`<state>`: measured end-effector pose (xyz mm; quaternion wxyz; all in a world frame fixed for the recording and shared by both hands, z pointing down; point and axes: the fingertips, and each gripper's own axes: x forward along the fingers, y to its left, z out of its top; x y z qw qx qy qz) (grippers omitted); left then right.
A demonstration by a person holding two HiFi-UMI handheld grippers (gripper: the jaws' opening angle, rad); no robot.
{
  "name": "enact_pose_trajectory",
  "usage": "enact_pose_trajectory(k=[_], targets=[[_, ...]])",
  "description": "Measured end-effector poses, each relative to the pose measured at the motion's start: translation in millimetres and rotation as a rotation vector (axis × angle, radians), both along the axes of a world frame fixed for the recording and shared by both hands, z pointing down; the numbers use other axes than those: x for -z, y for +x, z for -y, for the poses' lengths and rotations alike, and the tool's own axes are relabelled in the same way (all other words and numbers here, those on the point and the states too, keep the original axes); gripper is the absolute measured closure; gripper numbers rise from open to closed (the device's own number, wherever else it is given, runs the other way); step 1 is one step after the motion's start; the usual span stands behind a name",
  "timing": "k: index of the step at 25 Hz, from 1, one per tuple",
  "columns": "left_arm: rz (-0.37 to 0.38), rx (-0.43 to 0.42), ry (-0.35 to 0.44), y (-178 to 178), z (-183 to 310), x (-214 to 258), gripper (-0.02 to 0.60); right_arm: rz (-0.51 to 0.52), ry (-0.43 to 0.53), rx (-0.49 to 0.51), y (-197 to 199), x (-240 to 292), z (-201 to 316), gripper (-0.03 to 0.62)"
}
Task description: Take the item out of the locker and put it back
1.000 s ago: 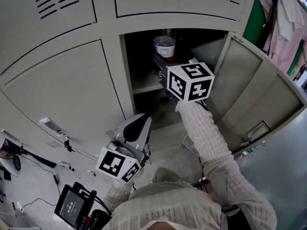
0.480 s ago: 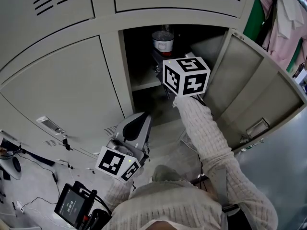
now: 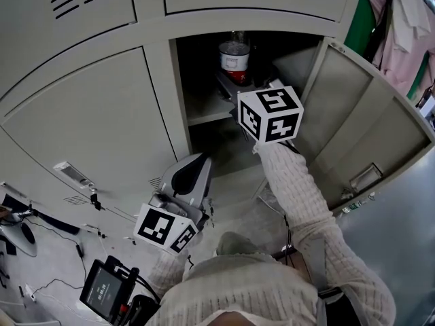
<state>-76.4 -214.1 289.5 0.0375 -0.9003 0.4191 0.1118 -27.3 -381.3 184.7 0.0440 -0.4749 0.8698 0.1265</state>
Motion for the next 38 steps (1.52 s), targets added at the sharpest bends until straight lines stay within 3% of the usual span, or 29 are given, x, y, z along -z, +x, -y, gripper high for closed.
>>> enact_pose_trajectory(k=[7, 14, 24, 31, 38], targets=[[0.003, -0.014, 0.016, 5.9, 1.2, 5.6, 0.572, 0.041, 0.038, 0.021, 13.3, 3.9, -31.2, 0.250], [0.011, -0.031, 0.016, 13.9, 1.7, 5.4, 0.572, 0.120, 0.068, 0.082, 28.0, 1.0, -83.4, 0.385], [-0.001, -0.043, 0.003, 21.8, -0.5, 4.2, 0.572, 0.199, 0.045, 0.131, 37.9, -28.9, -142.7, 0.475], [-0.009, -0.037, -0.003, 22.0, -8.3, -2.3, 0.572, 0.184, 0.019, 0.218, 33.1, -67.6, -167.0, 0.594], [-0.038, -0.043, -0.001, 19.6, -18.3, -8.8, 0.572, 0.111, -0.077, 0.221, 24.3, -116.9, -177.8, 0.594]])
